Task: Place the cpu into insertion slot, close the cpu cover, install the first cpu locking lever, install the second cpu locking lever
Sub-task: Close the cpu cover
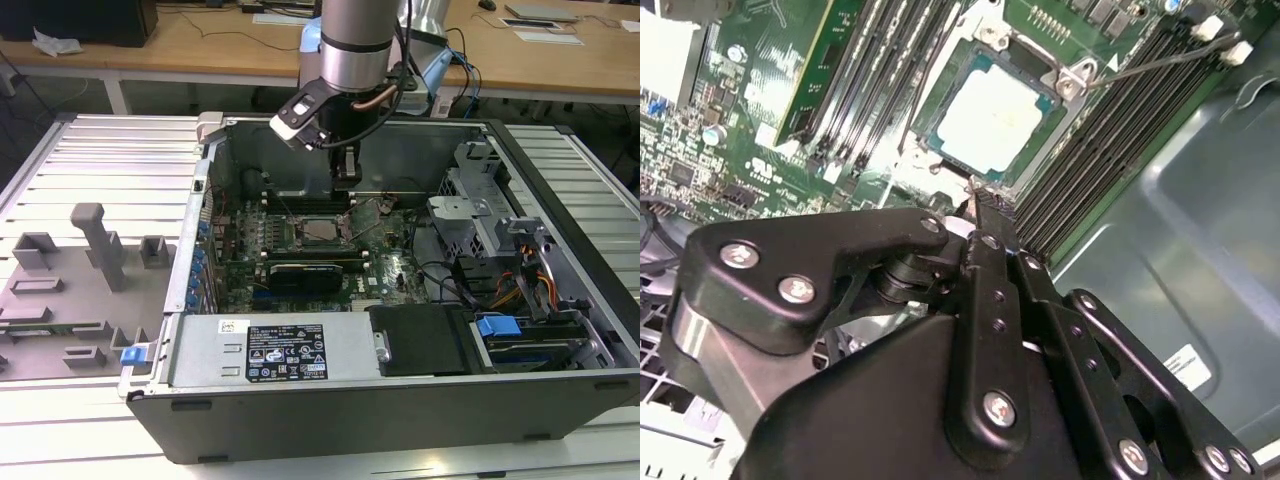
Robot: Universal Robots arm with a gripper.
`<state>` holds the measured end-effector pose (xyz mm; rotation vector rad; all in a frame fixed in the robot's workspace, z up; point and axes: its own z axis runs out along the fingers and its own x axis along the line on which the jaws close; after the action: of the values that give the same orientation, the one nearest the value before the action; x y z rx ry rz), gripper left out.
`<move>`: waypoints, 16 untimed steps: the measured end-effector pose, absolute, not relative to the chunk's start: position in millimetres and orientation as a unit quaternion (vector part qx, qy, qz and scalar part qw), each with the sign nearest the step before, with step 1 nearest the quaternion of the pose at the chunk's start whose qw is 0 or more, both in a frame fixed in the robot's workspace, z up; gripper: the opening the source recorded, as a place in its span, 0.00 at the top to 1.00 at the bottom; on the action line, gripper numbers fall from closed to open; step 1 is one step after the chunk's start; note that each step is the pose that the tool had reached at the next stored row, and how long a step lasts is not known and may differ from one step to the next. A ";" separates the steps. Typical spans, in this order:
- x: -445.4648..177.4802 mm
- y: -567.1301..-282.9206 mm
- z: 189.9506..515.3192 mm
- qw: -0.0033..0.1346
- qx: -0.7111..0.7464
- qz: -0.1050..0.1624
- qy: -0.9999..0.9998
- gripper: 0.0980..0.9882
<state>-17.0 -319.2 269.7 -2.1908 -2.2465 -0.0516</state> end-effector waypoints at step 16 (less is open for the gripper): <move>52.9 -319.1 269.0 0.004 -0.698 -0.014 -0.716 0.99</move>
<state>52.9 -319.1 269.0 -2.1876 -2.2430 -0.0444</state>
